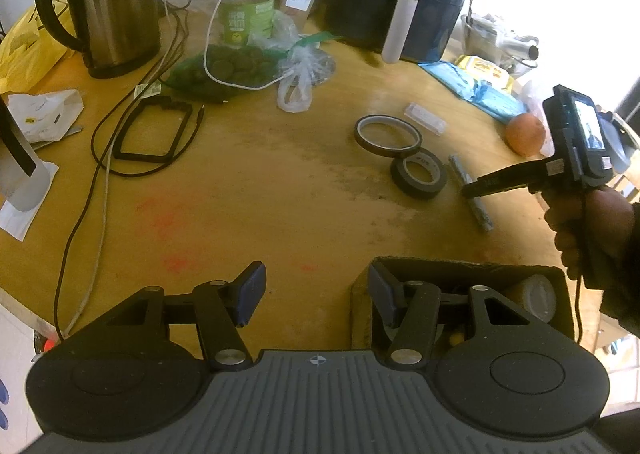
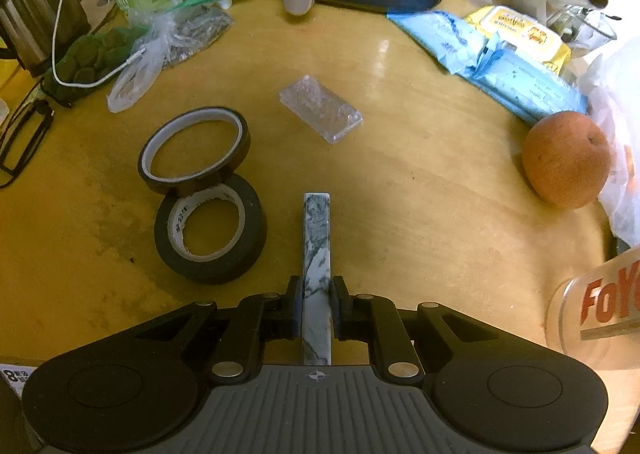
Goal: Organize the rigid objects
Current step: 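Lift the marbled stick up from the table with the right tool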
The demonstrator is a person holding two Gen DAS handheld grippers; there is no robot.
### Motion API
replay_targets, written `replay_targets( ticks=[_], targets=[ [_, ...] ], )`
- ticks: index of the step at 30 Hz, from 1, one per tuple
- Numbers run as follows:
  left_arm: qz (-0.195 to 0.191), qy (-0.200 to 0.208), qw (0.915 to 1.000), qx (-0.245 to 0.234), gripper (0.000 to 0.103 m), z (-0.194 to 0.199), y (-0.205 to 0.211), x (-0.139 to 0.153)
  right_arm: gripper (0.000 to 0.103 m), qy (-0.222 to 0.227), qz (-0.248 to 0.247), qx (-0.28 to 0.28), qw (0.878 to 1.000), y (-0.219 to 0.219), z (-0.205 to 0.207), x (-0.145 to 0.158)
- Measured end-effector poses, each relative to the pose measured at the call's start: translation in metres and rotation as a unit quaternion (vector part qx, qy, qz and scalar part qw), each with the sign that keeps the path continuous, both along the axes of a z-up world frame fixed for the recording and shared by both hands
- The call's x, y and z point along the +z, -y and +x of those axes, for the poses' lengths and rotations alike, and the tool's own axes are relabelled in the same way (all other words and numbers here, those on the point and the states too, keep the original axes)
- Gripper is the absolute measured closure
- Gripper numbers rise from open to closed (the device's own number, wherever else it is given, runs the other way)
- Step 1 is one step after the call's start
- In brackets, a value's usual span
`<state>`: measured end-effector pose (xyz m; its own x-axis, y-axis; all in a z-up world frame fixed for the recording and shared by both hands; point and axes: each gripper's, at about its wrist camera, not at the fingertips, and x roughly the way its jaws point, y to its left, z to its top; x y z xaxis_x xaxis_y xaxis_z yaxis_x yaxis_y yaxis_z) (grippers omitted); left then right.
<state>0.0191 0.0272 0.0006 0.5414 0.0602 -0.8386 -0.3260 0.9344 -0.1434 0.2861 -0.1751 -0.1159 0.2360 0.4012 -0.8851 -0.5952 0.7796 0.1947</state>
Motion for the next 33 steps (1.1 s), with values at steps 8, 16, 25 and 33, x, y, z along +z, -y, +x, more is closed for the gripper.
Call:
replay_targets(
  ticks=[8,16,25,33],
  targets=[
    [0.002,0.002,0.9998,-0.018,0.048,0.006,0.002,0.001,0.086,0.012,0.021,-0.009,1.0,0.015,-0.002,0.015],
    [0.003,0.005,0.9992,-0.04,0.048,0.013,0.005,0.002,0.086,0.031,0.048,-0.031,0.998,0.037,-0.008,0.035],
    [0.006,0.007,0.9978,-0.066,0.048,0.024,0.008,0.003,0.086,0.057,0.075,-0.052,0.994,0.064,-0.025,0.059],
    [0.011,0.011,0.9961,-0.087,0.048,0.033,0.01,0.005,0.086,0.078,0.092,-0.066,0.99,0.083,-0.043,0.075]
  ],
)
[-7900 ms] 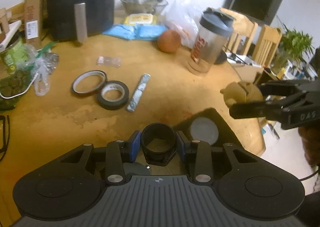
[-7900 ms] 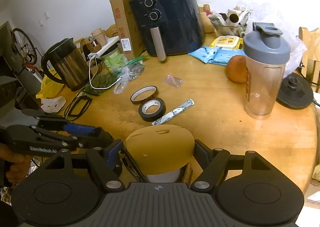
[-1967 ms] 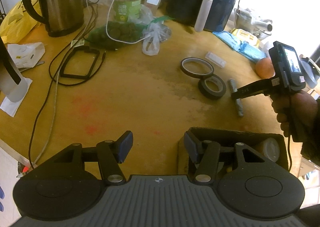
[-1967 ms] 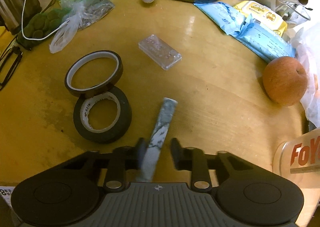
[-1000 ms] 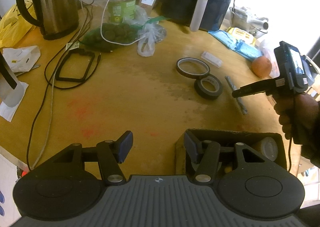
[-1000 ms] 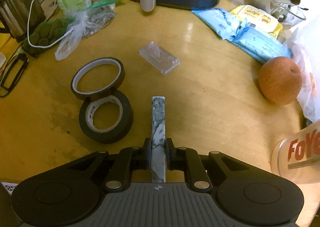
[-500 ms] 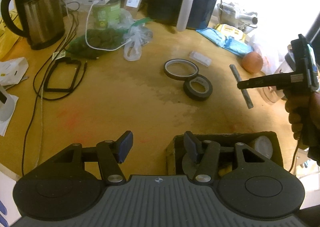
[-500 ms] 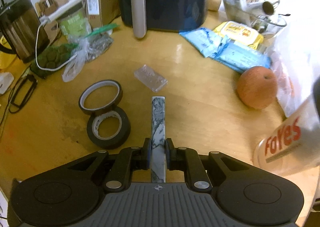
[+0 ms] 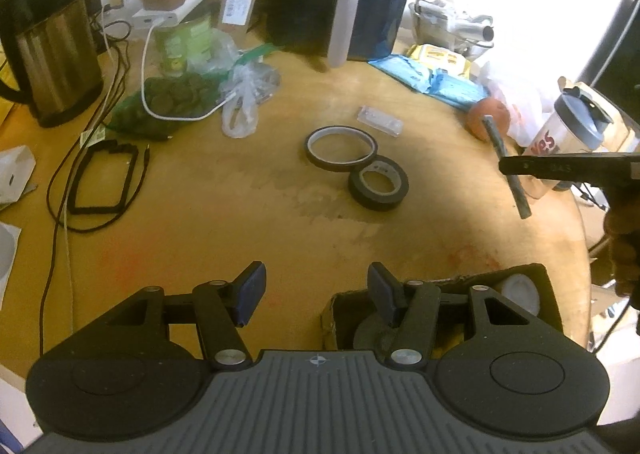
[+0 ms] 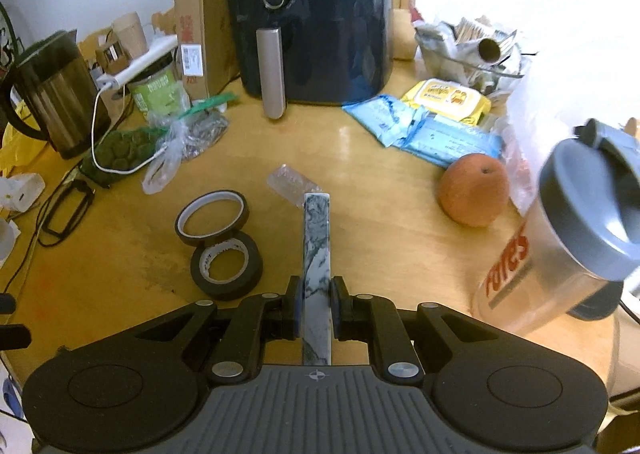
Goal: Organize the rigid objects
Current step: 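Lift the marbled stick up from the table with the right tool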
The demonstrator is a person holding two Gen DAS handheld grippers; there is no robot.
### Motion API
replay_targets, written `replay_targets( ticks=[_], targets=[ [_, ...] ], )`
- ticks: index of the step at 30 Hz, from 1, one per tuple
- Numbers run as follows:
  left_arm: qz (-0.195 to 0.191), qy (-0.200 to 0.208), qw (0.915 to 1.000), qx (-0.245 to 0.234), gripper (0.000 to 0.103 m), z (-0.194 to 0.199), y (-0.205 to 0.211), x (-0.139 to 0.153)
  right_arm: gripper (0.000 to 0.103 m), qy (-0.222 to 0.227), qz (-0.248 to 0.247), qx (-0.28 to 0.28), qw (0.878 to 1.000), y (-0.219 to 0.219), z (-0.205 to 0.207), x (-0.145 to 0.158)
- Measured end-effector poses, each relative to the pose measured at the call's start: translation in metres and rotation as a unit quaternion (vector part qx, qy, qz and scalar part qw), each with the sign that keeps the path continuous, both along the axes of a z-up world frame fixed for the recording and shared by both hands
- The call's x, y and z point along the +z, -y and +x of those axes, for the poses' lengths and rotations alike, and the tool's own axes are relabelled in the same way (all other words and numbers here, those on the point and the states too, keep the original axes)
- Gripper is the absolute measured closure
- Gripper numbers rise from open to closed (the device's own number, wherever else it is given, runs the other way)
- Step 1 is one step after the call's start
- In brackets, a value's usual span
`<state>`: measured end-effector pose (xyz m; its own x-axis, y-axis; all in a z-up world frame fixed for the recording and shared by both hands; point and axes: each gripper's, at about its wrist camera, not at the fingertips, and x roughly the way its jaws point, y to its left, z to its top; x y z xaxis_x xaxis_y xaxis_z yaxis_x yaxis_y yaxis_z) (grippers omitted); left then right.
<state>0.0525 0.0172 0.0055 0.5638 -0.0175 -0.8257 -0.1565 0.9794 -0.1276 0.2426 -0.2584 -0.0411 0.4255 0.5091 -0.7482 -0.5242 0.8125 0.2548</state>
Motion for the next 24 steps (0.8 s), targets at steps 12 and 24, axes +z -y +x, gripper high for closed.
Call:
replay_targets(
  ticks=[12,24],
  targets=[
    [0.004,0.003,0.9993,-0.037,0.048,0.017,0.007,-0.002,0.086,0.003,0.023,-0.03,0.999,0.03,-0.029,0.015],
    [0.015,-0.002,0.998,-0.062,0.048,0.043,0.01,-0.008,0.086,-0.017,0.041,-0.061,0.997,0.051,-0.044,0.014]
  ],
)
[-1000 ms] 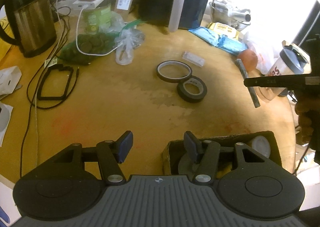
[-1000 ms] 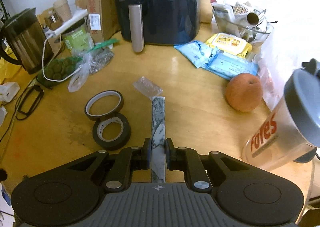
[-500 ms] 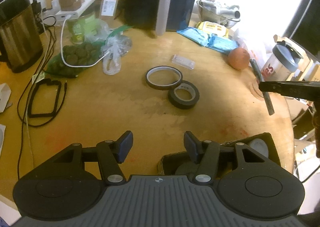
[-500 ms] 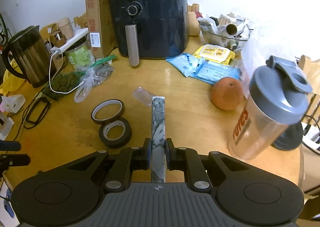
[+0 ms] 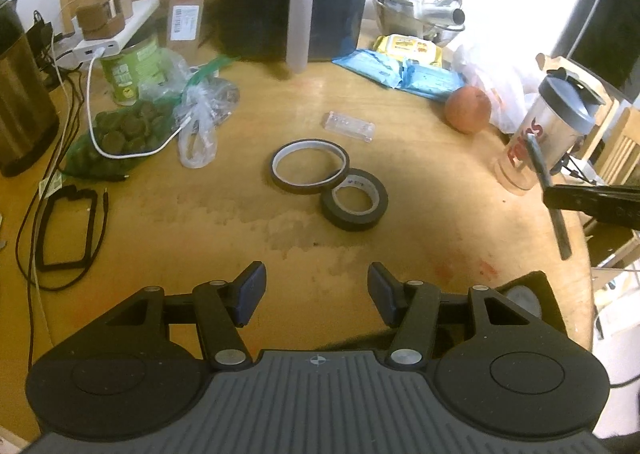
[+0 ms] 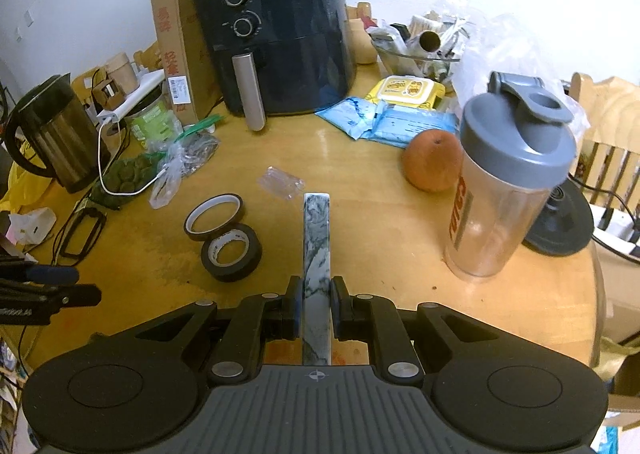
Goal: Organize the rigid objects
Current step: 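Lift the marbled stick up from the table with the right tool, then grasp the clear-rimmed tape roll with the left tool while the right holds the stick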
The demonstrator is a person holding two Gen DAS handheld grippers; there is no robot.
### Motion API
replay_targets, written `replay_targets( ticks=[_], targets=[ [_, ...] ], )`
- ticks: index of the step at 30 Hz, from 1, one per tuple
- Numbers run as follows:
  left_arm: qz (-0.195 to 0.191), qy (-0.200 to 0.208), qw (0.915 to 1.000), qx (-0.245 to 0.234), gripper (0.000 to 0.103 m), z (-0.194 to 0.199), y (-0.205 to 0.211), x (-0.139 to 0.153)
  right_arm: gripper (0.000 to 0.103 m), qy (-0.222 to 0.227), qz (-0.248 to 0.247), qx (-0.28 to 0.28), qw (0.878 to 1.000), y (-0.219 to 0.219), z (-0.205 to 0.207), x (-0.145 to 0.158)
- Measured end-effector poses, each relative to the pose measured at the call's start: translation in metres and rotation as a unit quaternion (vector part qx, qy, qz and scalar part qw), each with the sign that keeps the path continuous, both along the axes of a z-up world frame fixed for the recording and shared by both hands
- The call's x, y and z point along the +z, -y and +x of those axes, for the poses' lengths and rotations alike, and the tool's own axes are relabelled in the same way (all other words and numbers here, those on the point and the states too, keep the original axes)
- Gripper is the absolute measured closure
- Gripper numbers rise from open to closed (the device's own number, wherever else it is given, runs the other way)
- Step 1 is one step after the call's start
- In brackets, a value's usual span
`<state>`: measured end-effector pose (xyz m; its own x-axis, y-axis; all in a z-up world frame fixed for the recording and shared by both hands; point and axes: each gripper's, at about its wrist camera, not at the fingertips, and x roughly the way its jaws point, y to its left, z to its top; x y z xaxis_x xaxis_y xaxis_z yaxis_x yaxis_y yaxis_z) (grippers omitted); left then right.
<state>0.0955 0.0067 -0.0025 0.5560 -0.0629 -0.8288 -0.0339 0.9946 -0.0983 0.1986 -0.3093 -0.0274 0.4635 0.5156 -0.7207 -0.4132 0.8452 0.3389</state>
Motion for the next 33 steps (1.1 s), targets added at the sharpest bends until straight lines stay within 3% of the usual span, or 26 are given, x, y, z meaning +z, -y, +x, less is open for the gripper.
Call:
replay_targets(
  ticks=[5,8,15,21,25,33],
  targets=[
    [0.013,-0.009,0.9999,0.0,0.047,0.016,-0.002,-0.006,0.086,-0.005,0.004,-0.015,1.0,0.009,-0.002,-0.001],
    [0.022,-0.009,0.9997,-0.001,0.028,0.025,-0.004,-0.01,0.086,-0.007,0.006,-0.023,1.0,0.015,-0.003,-0.002],
    [0.022,-0.022,0.9995,-0.009,0.022,0.054,-0.01,-0.027,0.086,-0.012,0.009,-0.036,0.999,0.024,-0.003,-0.003],
    [-0.001,-0.03,0.9995,-0.009,0.019,0.08,-0.021,-0.043,0.086,-0.018,0.007,-0.047,0.999,0.032,-0.004,-0.005],
    [-0.022,-0.035,0.9991,-0.005,0.011,0.099,-0.027,-0.053,0.086,-0.02,0.006,-0.054,0.998,0.036,-0.002,-0.006],
    [-0.077,-0.058,0.9951,0.022,0.01,0.138,-0.045,-0.074,0.086,-0.024,0.007,-0.067,0.997,0.044,0.002,-0.009]
  ],
)
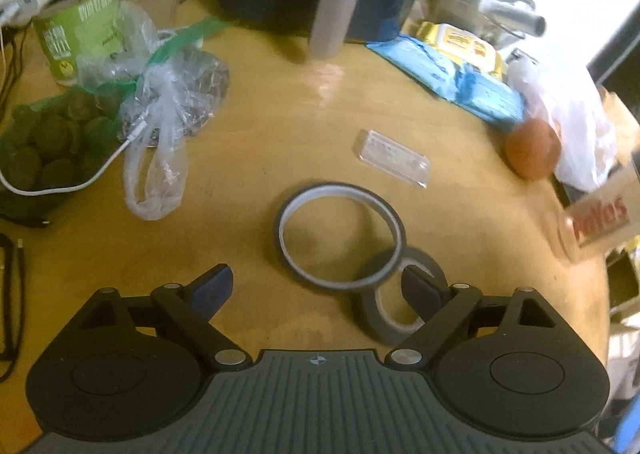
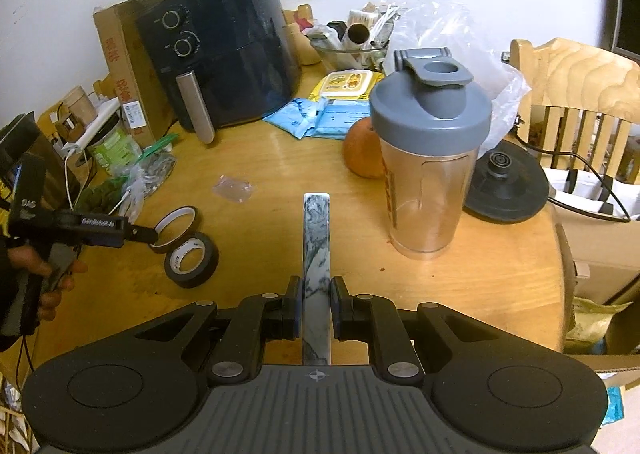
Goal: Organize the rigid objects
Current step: 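Grasp the clear-rimmed tape roll with the left tool while the right holds the stick, then carry the tape roll and marbled stick over to the cardboard box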
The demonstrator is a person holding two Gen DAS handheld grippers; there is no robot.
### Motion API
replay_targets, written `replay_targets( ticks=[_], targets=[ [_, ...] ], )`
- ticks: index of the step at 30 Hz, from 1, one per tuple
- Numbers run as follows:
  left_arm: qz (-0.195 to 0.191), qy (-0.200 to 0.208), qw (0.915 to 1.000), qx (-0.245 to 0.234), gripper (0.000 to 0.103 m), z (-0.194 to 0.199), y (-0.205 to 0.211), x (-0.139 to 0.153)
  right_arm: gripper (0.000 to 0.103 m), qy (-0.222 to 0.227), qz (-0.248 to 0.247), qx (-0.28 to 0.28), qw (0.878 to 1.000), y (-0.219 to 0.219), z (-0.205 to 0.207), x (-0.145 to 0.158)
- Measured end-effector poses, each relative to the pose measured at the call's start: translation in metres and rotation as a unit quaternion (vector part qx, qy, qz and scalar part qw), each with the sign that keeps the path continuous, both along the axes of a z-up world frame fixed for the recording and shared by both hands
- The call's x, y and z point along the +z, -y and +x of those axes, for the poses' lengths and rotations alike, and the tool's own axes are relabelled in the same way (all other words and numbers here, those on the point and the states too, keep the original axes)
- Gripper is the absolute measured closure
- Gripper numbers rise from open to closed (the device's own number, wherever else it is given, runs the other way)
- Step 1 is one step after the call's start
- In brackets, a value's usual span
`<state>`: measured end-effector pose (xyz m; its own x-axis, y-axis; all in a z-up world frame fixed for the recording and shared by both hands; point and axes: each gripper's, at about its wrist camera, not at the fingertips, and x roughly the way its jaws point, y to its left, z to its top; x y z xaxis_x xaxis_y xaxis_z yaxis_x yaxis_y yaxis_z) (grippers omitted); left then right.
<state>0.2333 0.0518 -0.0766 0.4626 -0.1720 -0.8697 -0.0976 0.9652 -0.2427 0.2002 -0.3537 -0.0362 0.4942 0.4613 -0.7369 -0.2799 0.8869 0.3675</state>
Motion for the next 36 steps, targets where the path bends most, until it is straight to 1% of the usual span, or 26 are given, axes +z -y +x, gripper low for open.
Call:
replay_targets(
  ticks=[6,7,8,9,10,12,17,22,28,34,36],
  targets=[
    [-0.057,-0.027,0.9972,0.039,0.008,0.025,-0.014,-0.019,0.086,-0.005,0.003,-0.014,1.0,0.009,0.001,-0.002],
    [-0.067,-0.034,0.996,0.049,0.007,0.029,-0.016,-0.022,0.086,-0.006,0.003,-0.016,1.0,0.011,0.001,-0.003],
    [-0.078,-0.036,0.9948,0.055,0.002,0.031,-0.018,-0.024,0.086,-0.007,0.002,-0.019,1.0,0.012,0.001,-0.003],
    [-0.094,-0.034,0.9933,0.059,0.0,0.034,-0.019,-0.025,0.086,-0.008,0.002,-0.021,1.0,0.013,0.002,-0.004],
    [-0.095,-0.037,0.9926,0.067,0.0,0.036,-0.019,-0.026,0.086,-0.008,0.002,-0.024,1.0,0.015,0.002,-0.004],
    [-0.086,-0.048,0.9923,0.075,0.0,0.041,-0.015,-0.025,0.086,-0.01,0.002,-0.03,1.0,0.017,0.002,-0.005],
    [-0.051,-0.074,0.9928,0.08,0.0,0.052,-0.003,-0.024,0.086,-0.014,0.003,-0.038,0.999,0.021,0.004,-0.007],
    [-0.027,-0.096,0.9898,0.101,0.0,0.062,0.004,-0.026,0.086,-0.014,0.004,-0.038,0.999,0.019,0.004,-0.007],
    [-0.024,-0.109,0.9891,0.096,0.0,0.071,0.013,-0.026,0.086,-0.015,0.005,-0.038,0.999,0.02,0.004,-0.009],
    [0.041,-0.124,0.9882,0.081,0.0,0.077,0.035,-0.03,0.086,-0.016,0.005,-0.042,0.999,0.022,0.003,-0.008],
    [0.055,-0.125,0.9875,0.08,0.0,0.078,0.039,-0.031,0.086,-0.017,0.005,-0.042,0.999,0.023,0.003,-0.008]
  ],
)
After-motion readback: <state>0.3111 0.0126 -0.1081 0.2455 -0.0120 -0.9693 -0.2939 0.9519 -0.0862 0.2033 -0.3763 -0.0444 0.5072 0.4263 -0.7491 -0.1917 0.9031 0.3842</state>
